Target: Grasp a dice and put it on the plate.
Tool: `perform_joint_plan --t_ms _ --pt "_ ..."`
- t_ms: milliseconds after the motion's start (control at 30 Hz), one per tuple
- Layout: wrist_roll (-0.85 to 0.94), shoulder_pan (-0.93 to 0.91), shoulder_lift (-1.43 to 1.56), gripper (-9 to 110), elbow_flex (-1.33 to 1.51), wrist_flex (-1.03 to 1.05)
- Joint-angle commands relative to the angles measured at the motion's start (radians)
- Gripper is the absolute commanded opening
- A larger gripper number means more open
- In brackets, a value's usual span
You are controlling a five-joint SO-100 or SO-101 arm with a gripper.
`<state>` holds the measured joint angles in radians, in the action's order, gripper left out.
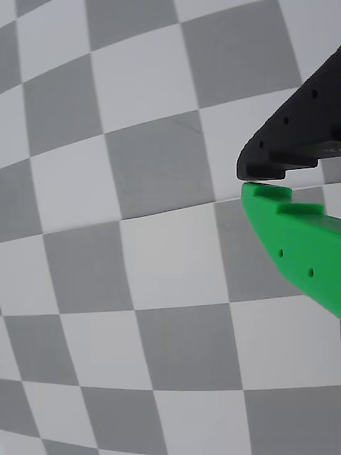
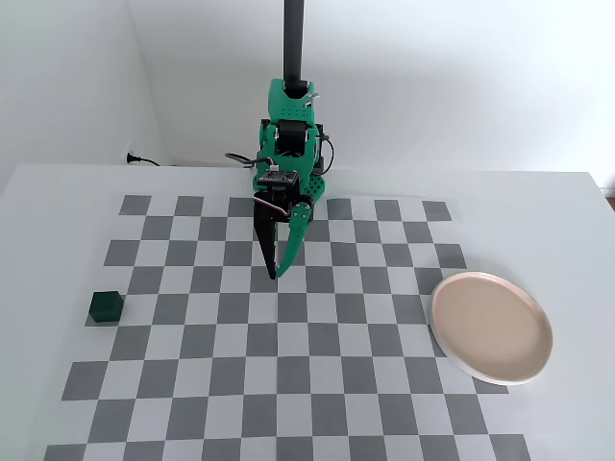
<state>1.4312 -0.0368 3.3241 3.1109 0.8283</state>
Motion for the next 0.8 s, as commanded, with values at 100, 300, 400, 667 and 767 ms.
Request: perform_joint_plan --t_ms 100,300,400,667,767 --pt "0.077 -0.003 0.012 8 -0.021 -0.160" --pt "0.107 0.026 0.012 9 -0.051 -0.196" --pt "0.129 0.034 0.012 10 -0.055 -0.238" --pt "0.153 0.086 -0.120 11 -0.166 -0.276" --pt "0.141 0.083 -0.282 11 -0.256 -0.331"
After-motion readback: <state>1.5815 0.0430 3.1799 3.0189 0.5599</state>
